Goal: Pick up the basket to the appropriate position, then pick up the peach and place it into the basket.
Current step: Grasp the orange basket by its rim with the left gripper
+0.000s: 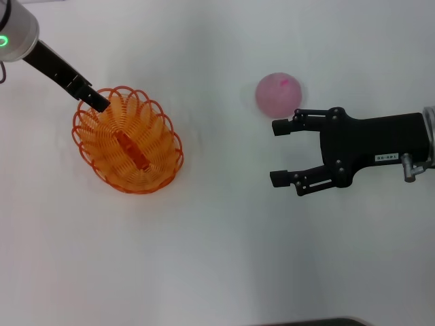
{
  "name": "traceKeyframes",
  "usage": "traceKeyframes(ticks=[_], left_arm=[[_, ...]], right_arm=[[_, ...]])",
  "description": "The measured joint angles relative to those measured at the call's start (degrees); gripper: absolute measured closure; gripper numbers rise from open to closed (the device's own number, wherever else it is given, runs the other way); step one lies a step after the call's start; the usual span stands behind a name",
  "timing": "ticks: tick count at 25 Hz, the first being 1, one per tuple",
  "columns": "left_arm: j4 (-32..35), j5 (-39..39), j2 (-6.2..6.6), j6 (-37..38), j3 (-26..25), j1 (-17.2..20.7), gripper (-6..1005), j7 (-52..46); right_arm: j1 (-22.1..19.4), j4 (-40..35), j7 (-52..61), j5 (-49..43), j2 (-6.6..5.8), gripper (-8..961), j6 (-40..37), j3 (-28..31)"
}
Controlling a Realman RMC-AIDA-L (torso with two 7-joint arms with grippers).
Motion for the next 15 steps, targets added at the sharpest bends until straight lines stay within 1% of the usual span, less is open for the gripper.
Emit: traceKeyframes(ticks=[4,10,15], left_arm=[[-0.90,0.03,-0.01,-1.78,0.19,0.26,127,0.18],[-6.63,0.06,-0.44,-7.32,1.63,0.33,128,0.61],[-7.67,0.06,-0.73,-8.67,2.19,0.42,128,0.64]], right_arm=[[0.00,0.03,0.00,0.00,0.00,7,0.00,0.00],[0.05,1.49,-0.67,0.00,0.00,7,0.58,0.05],[0.13,1.61,-0.79,0.00,0.00,7,0.83,0.11]])
